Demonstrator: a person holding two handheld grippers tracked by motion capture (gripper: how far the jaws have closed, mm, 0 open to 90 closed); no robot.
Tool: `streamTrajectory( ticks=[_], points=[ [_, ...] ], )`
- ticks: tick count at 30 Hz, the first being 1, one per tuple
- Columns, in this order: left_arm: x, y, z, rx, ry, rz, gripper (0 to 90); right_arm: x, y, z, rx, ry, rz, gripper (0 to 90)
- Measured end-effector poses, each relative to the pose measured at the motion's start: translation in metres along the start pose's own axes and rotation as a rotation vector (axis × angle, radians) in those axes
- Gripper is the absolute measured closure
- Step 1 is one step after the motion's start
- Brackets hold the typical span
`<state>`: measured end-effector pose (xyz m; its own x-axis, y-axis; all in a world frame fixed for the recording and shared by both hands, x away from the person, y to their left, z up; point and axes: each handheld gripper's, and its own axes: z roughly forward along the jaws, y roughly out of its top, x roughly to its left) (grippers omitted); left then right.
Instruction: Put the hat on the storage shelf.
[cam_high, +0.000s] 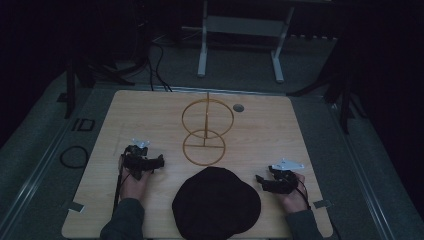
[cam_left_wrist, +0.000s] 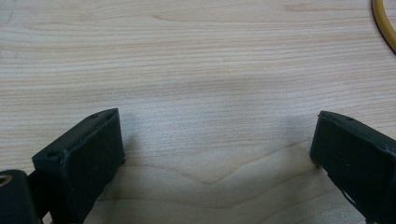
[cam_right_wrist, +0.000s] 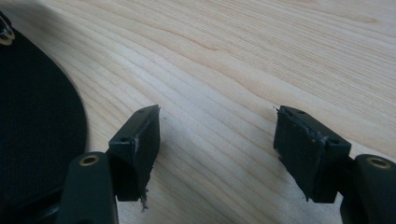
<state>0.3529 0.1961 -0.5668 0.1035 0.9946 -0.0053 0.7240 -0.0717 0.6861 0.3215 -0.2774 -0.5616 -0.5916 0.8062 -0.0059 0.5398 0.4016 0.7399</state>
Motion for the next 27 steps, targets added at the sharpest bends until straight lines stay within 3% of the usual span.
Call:
streamTrajectory(
  ticks=[19,23,27],
  points=[
    [0.0001,-0.0001,-0.0002,0.001,0.0,0.002,2.3,0.0039,0.0005,-0.0022,0.018,-0.007,0.002,32.9],
    [0.0001,-0.0001,-0.0001,0.001,0.0,0.002,2.3,0.0044,0.0,-0.0024,0.018,0.001,0.0,31.4],
    [0.0001,-0.0001,-0.0001,0.001,0.0,0.002,2.4,0.0054,0.0037,-0.0029,0.039,0.027,-0.003,36.2]
  ],
)
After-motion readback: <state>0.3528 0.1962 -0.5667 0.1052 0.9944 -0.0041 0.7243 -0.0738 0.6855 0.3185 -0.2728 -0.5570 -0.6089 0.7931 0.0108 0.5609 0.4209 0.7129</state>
